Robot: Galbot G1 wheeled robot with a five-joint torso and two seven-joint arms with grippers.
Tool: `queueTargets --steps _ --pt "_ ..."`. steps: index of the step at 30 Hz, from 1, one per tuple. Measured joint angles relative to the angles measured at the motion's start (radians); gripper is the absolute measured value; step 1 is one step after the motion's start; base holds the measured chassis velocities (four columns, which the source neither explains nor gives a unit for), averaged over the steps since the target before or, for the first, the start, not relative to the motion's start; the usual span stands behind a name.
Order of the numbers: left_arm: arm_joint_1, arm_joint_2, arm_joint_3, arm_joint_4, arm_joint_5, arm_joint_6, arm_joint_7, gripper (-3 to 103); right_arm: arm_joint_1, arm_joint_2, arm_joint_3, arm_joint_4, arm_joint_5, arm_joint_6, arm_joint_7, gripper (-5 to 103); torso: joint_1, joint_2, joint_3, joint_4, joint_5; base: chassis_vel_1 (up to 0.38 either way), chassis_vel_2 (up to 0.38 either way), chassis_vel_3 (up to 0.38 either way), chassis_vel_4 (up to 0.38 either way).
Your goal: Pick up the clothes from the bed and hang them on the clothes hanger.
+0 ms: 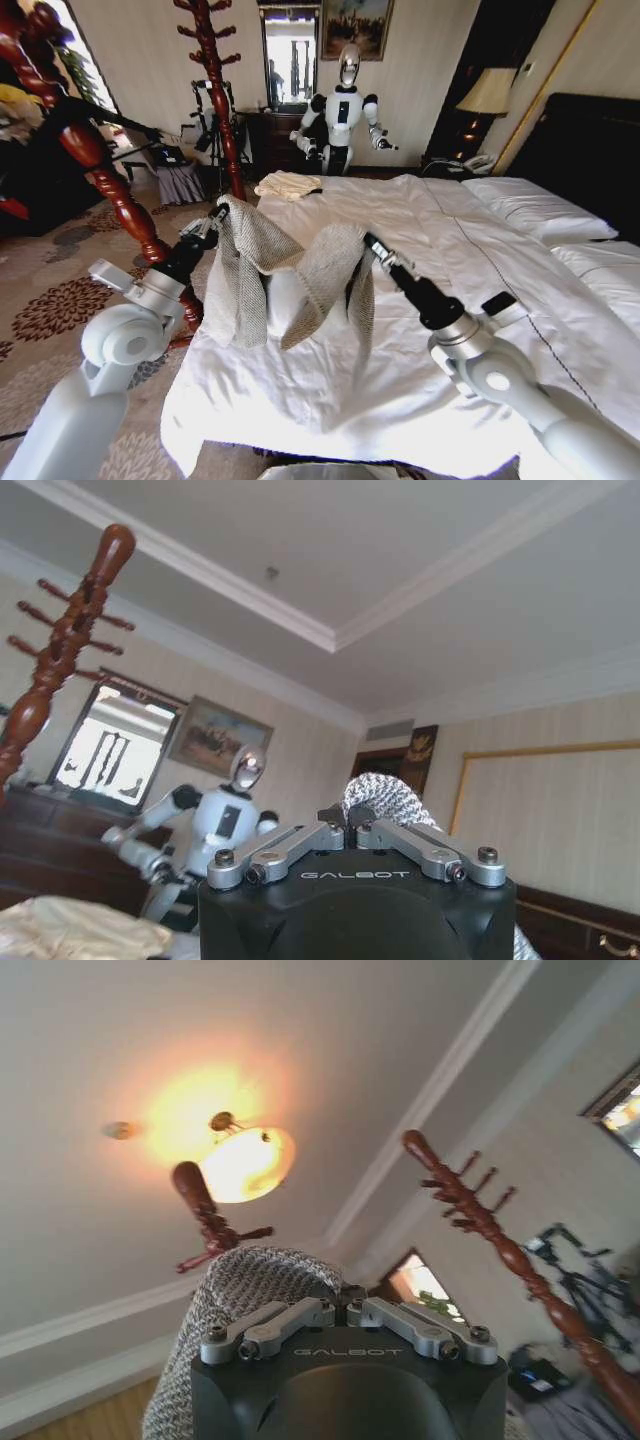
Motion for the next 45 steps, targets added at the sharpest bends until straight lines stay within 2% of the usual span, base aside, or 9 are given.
queueTargets --steps 3,4,8,21,27,29,32,40,45 --pt "0.028 -0.027 0.035 0.03 0.059 0.005 -0.016 0 -0.037 0.019 -0.038 -0.041 -0.095 -0.07 0.183 0 0.0 0.0 0.0 0.0 -0.0001 0.0 0.0 0.0 0.0" --pt "0.054 -0.052 0.068 0.05 0.103 0.014 -0.035 0 -0.051 0.046 -0.086 -0.1 -0.172 -0.141 0.31 0 0.0 0.0 0.0 0.0 0.0 0.0 0.0 0.0 0.0" --pt "0.086 -0.083 0.115 0.062 0.137 0.036 -0.08 0 -0.026 0.105 -0.178 -0.187 -0.233 -0.203 0.403 0 0.0 0.0 0.0 -0.0001 0.0003 0.0 0.0 0.0 0.0" --pt "0.135 -0.079 0.219 0.124 0.294 0.09 -0.178 0 0.151 0.266 -0.357 -0.462 -0.425 -0.26 0.394 4 0.0 0.0 0.0 0.0002 0.0001 0.0 0.0 0.0 0.0" --pt "0.104 -0.109 0.215 0.204 0.307 0.089 -0.251 0 0.216 0.315 -0.351 -0.548 -0.505 -0.159 0.383 31 0.0 0.0 0.0 0.0002 0.0 0.0 0.0 0.0 0.0" --pt "0.102 -0.111 0.215 0.213 0.311 0.088 -0.253 0 0.22 0.318 -0.347 -0.549 -0.498 -0.153 0.391 31 0.0 0.0 0.0 0.0001 0.0 0.0 0.0 0.0 0.0" --pt "0.096 -0.118 0.219 0.245 0.331 0.086 -0.255 0 0.236 0.33 -0.319 -0.54 -0.376 -0.145 0.465 47 0.0 0.0 0.0 0.0002 0.0 0.0 0.0 0.0 0.0" --pt "0.089 -0.133 0.21 0.248 0.332 0.086 -0.257 0 0.196 0.32 -0.275 -0.484 -0.291 -0.132 0.512 74 0.0 0.0 0.0 -0.0001 0.0 0.0 0.0 0.0 0.0" --pt "0.094 -0.137 0.184 0.231 0.318 0.084 -0.273 0 0.105 0.279 -0.318 -0.387 -0.452 -0.148 0.462 90 0.0 0.0 0.0 0.0002 0.0001 0.0 0.0 0.0 0.0"
